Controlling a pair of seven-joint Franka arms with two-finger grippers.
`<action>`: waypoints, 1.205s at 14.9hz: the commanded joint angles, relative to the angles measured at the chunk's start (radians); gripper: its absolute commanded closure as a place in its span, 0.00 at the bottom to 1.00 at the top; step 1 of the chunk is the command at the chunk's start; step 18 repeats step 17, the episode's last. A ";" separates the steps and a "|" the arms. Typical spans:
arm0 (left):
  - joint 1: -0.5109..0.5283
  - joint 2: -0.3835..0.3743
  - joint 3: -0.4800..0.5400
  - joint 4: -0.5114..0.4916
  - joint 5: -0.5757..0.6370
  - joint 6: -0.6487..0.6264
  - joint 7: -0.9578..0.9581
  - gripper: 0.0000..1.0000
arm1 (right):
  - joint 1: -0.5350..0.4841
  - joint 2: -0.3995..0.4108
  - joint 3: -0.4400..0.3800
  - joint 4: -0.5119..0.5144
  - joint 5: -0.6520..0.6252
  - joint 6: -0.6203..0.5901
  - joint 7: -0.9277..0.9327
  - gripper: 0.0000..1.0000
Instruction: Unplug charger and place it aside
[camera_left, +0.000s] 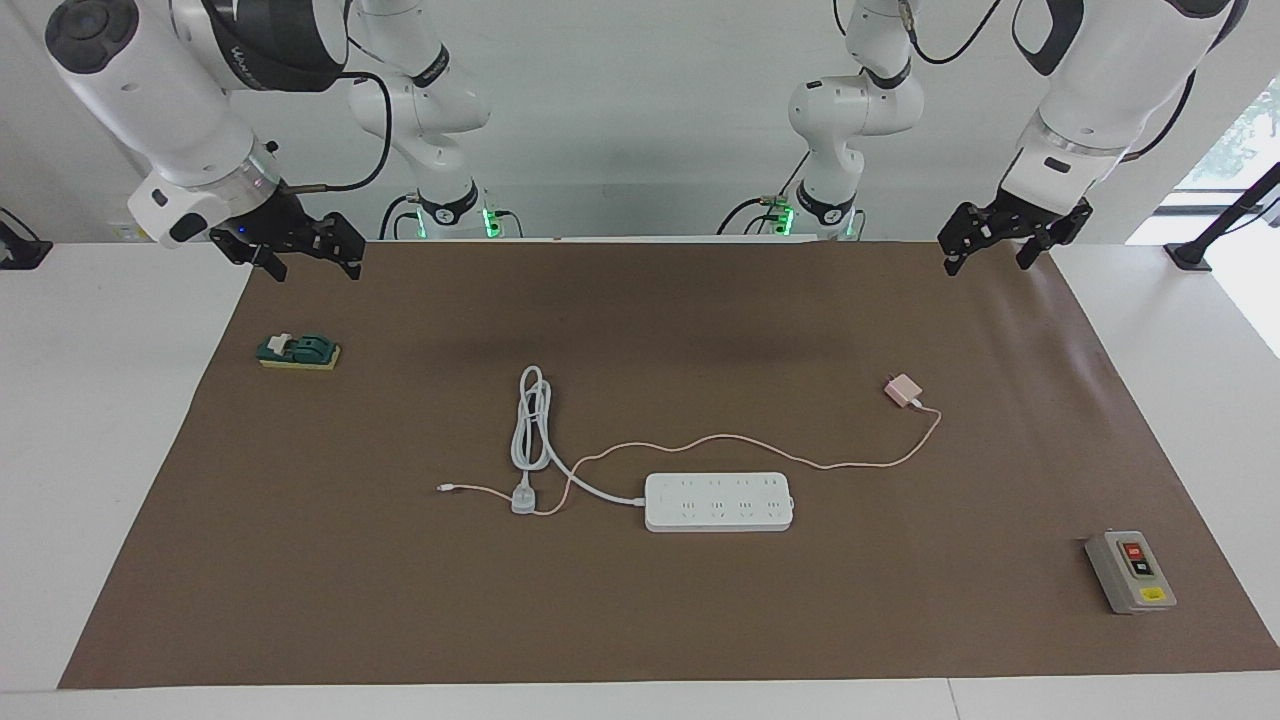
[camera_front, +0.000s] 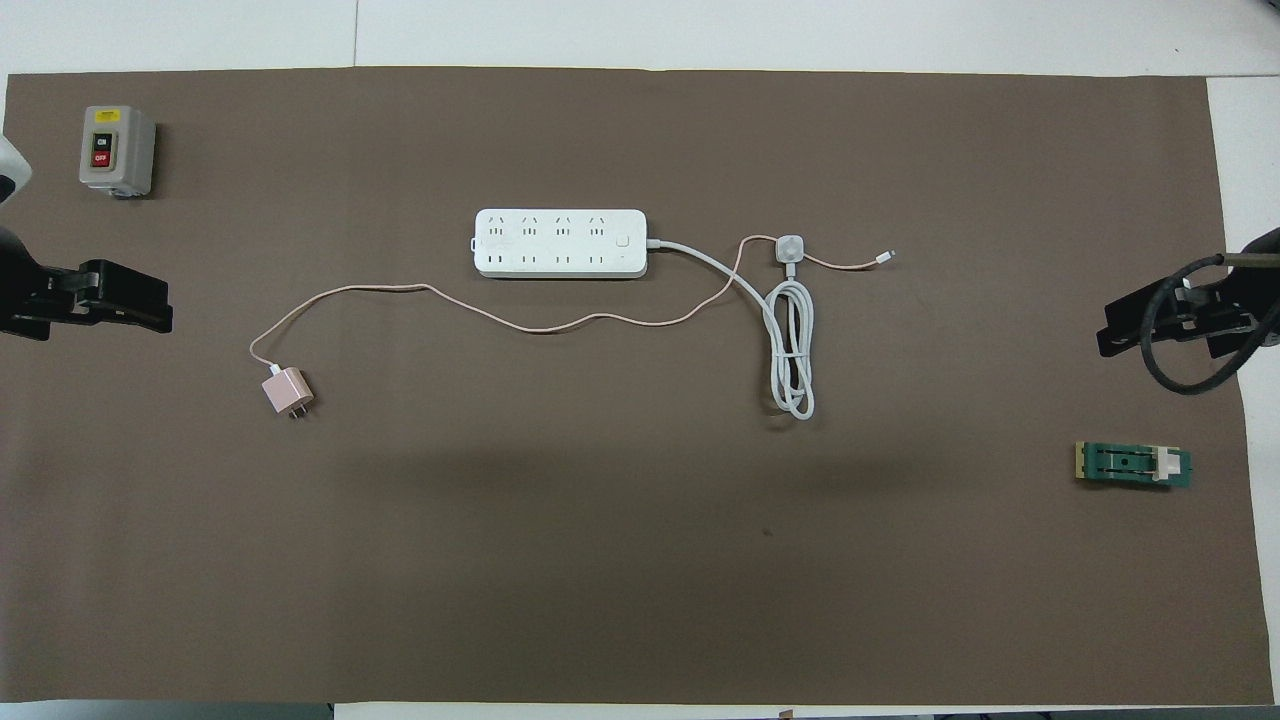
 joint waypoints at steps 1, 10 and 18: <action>-0.001 0.007 0.001 0.018 -0.019 0.007 0.000 0.00 | -0.026 0.004 0.013 -0.025 -0.026 0.026 -0.015 0.00; -0.001 0.004 0.001 0.018 -0.036 0.007 -0.008 0.00 | -0.020 -0.010 0.016 -0.022 -0.029 0.018 -0.006 0.00; -0.001 0.004 0.001 0.018 -0.036 0.004 0.000 0.00 | -0.016 -0.017 0.017 -0.019 -0.028 0.017 -0.004 0.00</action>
